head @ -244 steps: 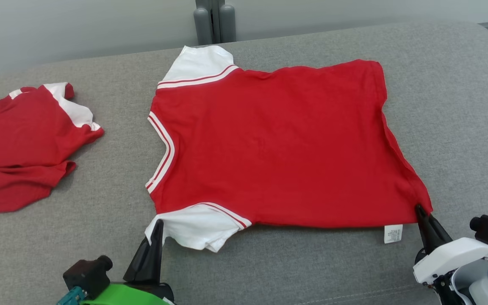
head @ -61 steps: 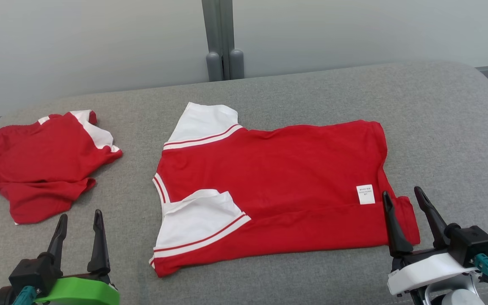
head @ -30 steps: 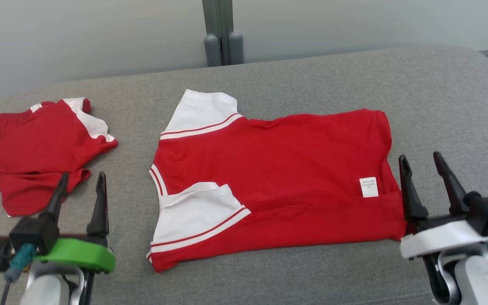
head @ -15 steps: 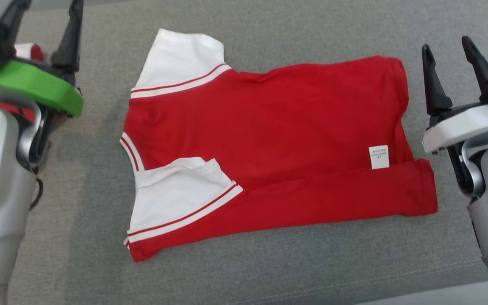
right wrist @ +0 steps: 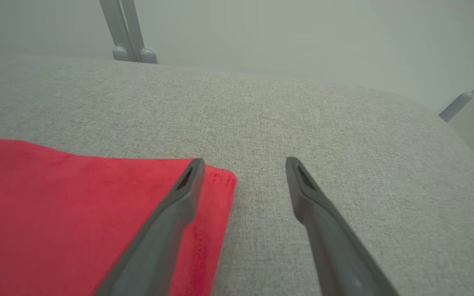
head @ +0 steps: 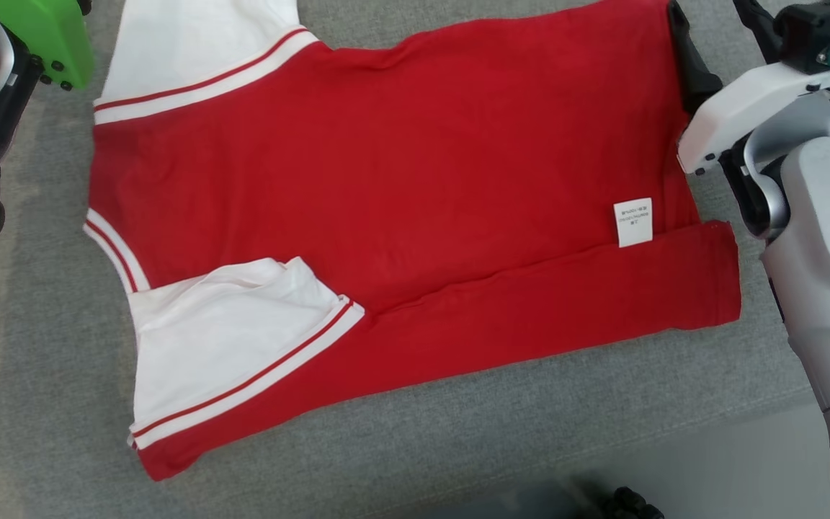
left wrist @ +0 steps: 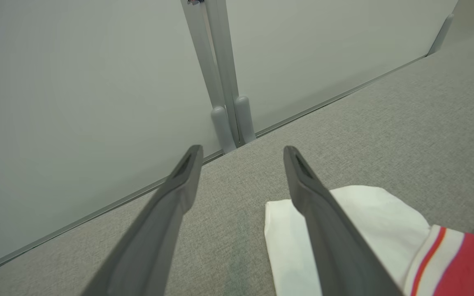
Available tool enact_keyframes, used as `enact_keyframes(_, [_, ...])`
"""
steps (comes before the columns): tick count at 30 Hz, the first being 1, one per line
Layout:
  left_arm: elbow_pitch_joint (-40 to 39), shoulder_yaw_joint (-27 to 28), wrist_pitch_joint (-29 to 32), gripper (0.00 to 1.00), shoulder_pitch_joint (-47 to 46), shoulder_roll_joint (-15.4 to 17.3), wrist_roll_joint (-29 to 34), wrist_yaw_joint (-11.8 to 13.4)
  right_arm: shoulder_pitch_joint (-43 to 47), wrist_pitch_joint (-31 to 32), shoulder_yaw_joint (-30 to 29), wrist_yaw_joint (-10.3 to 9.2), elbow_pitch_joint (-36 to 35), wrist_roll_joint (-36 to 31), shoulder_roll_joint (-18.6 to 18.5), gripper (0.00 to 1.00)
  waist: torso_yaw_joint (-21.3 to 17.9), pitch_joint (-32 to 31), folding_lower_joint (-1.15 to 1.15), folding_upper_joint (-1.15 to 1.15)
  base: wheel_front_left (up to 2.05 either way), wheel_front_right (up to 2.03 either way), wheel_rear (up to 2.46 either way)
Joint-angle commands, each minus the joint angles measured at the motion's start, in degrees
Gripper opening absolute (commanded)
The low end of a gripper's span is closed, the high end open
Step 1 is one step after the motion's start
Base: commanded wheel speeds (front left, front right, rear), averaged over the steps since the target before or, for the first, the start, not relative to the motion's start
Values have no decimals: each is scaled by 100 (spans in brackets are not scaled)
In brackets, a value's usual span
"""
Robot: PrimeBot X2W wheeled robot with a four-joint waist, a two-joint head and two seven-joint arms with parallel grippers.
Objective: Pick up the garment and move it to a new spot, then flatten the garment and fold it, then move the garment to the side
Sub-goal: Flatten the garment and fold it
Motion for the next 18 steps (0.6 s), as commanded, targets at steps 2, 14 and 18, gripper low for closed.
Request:
enact_keyframes(2, [218,-288,99,100,-182,102,-135,-16,-261,0,166,-9,239,87,52,100,-391,396,-2,0,0,0,0])
enact_keyframes(14, [1002,-1316,276,100,-451,212,-736,-16,-1068,-174,953,-8,1162,615,291,100,-498,509,-2,0,0,0,0])
enact_keyframes(18, [1085,-1565,341,100,-505,93,-986,-16,-1194,-80,1250,-8,1384,874,348,100,-459,499,-2,0,0,0,0])
